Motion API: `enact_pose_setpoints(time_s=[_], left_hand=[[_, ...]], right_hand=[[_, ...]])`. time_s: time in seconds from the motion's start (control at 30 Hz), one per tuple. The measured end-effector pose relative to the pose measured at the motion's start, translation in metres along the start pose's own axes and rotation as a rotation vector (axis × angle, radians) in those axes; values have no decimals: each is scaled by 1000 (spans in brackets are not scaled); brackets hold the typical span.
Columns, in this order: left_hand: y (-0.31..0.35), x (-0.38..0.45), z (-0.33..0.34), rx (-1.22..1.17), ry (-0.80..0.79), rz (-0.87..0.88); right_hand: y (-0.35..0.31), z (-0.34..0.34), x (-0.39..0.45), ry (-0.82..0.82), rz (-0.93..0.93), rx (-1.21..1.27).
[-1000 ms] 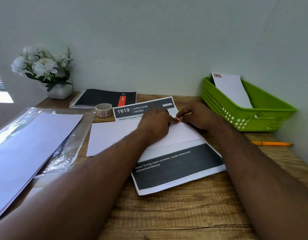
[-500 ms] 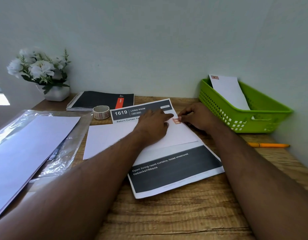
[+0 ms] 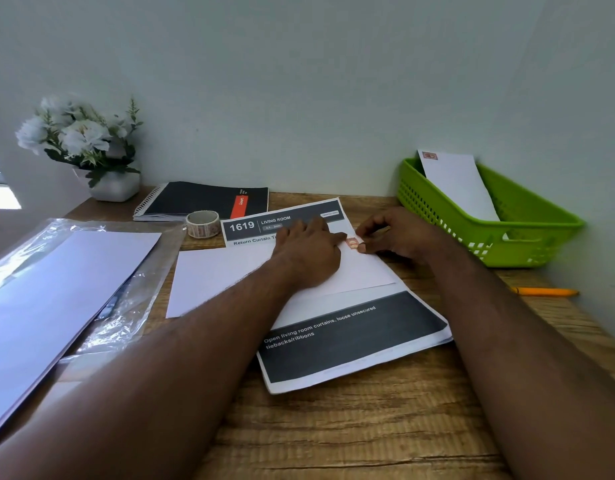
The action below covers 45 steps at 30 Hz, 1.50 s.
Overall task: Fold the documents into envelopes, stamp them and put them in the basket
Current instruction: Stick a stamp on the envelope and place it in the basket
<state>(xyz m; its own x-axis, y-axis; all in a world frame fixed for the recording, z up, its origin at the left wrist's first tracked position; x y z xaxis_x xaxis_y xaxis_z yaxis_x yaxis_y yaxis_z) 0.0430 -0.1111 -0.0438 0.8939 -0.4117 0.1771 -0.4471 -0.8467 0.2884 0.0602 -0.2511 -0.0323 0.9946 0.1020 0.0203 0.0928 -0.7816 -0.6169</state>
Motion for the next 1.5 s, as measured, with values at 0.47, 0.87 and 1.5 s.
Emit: enact_pose_setpoints(time_s=[0.47, 0.87, 1.5], left_hand=[[-4, -4, -4, -42, 96, -31], [-12, -6, -12, -7, 171, -110], [-29, -10, -24, -86, 215, -265]], right_hand=[[-20, 4, 9, 206, -85, -328], [13, -3, 7, 120, 72, 38], [-6, 10, 11, 72, -3, -112]])
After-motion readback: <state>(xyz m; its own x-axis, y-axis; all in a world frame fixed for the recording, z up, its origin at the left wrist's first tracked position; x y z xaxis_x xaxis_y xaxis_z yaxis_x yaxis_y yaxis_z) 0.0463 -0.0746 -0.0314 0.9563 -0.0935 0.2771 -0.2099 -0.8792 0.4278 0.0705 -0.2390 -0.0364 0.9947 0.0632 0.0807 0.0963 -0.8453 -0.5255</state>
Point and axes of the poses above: each hand's wrist, its own x-axis towards the middle knuckle, its own z-axis out of the palm, y = z × x, the point moved 9 cm from there along x, towards the middle knuckle, and after that the axes turned 10 degrees about -x, right-handed, at the moved point
